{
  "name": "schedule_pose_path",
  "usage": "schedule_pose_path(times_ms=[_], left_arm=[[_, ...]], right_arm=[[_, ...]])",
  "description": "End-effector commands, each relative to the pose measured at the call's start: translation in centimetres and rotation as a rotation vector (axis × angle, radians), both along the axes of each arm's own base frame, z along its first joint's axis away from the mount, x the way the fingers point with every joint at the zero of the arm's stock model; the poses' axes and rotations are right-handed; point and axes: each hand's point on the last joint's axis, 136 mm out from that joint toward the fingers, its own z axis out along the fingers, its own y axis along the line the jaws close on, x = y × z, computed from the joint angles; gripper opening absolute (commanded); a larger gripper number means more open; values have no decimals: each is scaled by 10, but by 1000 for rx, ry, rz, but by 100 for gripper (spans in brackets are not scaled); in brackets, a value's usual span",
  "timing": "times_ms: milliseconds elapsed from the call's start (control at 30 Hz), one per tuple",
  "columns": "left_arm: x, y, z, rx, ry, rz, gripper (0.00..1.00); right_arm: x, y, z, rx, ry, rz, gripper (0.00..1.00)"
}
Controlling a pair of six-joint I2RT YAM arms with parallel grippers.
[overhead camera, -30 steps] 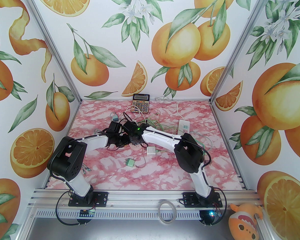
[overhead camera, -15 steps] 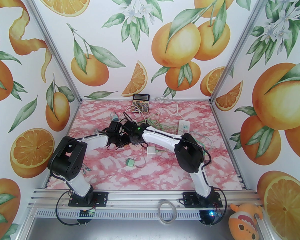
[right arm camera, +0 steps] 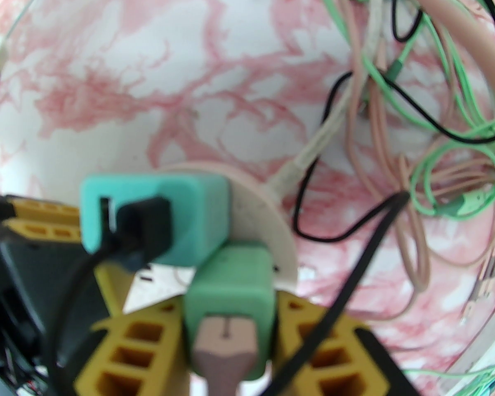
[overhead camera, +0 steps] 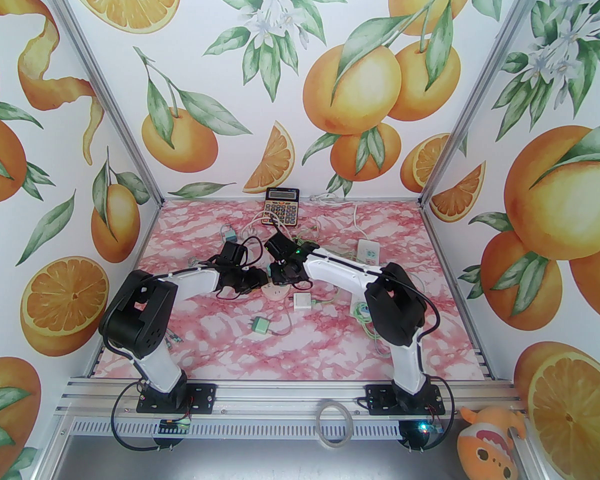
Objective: Pull the plug off the socket
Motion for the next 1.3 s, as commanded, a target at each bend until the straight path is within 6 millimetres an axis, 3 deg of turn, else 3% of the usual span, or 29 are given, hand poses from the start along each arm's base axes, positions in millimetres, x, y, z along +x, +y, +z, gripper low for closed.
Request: schedule_pose_path(times_ms=[0,133,300,600,733,967,1267], left_arm=[[-86,36,-81,243,335,-40,31],[-86,36,-80,244,331,-42,31],[-85,36,-79,244,324,-39,31],[-86,37,-79,246,326,-33,30],[-87,38,-79,246,324,-25,30],[-89,41,-79,253,325,-19,30],[-86,41,-78,262,322,-23,30]], right_arm=[[-27,60,18,71,-7,146,33],[-40,78,12,11,-16,211,33],[-45,83,12,-11,-23,231,33],[-30,60,27,22,-42,163,32],[-18,47,37,110,-24,103,32],[-3,21,36,258,32,-3,32],[-2,19,37,244,25,-1,32]])
